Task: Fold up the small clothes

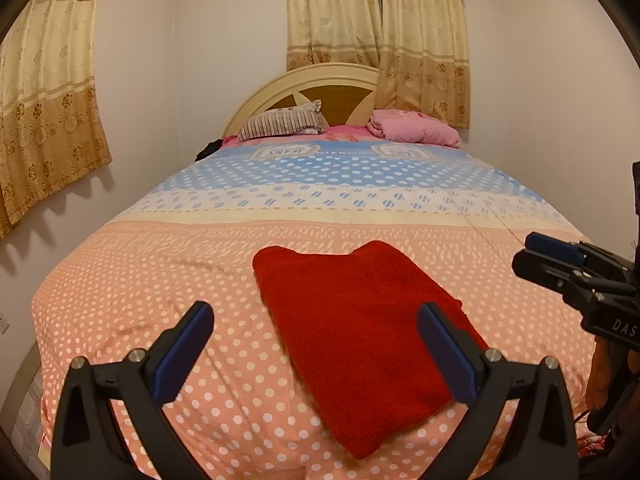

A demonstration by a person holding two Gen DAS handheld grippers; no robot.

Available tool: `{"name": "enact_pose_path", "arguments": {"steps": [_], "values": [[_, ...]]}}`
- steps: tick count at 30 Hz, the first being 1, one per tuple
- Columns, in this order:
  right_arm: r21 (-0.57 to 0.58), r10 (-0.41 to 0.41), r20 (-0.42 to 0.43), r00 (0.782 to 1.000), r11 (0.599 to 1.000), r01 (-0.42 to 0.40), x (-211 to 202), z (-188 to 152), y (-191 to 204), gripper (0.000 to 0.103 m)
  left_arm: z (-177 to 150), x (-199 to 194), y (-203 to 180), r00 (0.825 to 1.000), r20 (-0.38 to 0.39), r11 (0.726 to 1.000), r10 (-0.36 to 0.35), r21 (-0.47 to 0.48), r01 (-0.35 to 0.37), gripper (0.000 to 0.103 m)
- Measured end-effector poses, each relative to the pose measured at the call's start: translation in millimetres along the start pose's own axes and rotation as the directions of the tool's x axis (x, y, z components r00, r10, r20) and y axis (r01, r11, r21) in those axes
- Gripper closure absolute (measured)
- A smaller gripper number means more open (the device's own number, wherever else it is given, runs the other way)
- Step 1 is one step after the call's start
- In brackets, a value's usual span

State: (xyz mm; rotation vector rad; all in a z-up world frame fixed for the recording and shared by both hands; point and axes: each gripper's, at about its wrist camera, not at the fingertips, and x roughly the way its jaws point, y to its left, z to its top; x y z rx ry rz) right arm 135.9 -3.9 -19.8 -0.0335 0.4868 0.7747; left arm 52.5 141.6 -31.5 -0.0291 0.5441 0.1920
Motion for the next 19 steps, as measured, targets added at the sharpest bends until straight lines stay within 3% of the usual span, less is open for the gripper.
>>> {"name": "enact_pose_path", "arguments": {"steps": [19], "values": [[-0.008, 0.014, -0.022, 1.0, 1.0, -0.014, 1.3, -4.7, 4.7, 0.048, -6.7, 6.0, 1.4, 1.0, -0.018, 1.0, 0.018, 0.016, -0.018, 0.0]]}}
